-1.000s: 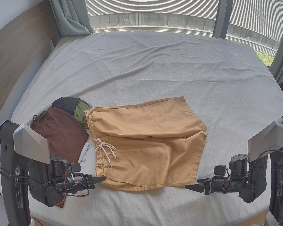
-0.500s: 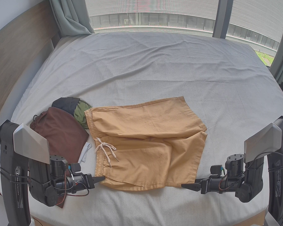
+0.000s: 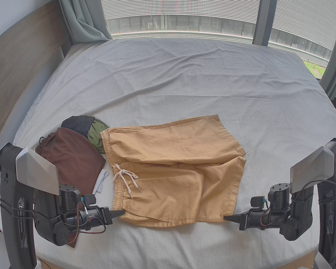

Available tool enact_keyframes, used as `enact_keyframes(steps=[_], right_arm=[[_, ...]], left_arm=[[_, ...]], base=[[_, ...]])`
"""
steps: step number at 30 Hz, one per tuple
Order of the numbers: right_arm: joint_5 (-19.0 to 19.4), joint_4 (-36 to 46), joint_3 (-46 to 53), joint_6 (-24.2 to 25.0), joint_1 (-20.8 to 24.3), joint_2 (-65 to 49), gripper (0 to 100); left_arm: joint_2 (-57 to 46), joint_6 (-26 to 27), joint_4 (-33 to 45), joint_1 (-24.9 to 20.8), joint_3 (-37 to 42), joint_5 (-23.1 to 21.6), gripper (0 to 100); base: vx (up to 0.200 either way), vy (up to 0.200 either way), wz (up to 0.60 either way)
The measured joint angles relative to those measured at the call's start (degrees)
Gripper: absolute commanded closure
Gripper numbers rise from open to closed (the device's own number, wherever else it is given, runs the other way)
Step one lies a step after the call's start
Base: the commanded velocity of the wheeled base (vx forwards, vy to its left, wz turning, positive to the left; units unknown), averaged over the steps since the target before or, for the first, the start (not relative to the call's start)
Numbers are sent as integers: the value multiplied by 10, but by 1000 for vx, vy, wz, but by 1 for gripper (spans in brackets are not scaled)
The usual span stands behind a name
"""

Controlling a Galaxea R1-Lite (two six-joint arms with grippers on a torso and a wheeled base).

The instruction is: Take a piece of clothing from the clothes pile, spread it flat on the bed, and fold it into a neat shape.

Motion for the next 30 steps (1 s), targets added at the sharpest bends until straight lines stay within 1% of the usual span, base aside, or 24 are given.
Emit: enact_keyframes(steps=[6, 11, 13, 18, 23, 30], right_arm=[[-2, 0, 17, -6, -6, -6, 100], [-2, 1, 42, -36, -32, -24, 100], [-1, 1, 51, -53, -44, -31, 100], [-1, 1, 72, -85, -70, -45, 100], [-1, 1, 87, -91, -81, -53, 100], [0, 2, 114, -101, -83, -61, 100]], left_arm=[[-7, 0, 0, 3, 7, 0, 100], [-23, 3, 0, 14, 25, -4, 100], [-30, 12, 0, 20, 31, -5, 100], [-38, 63, 0, 39, 49, -18, 100], [-41, 88, 0, 49, 66, -28, 100], [-44, 120, 0, 53, 96, -36, 100]], base=[[0, 0, 0], [0, 0, 0], [0, 0, 0], [0, 0, 0], [0, 0, 0], [0, 0, 0]])
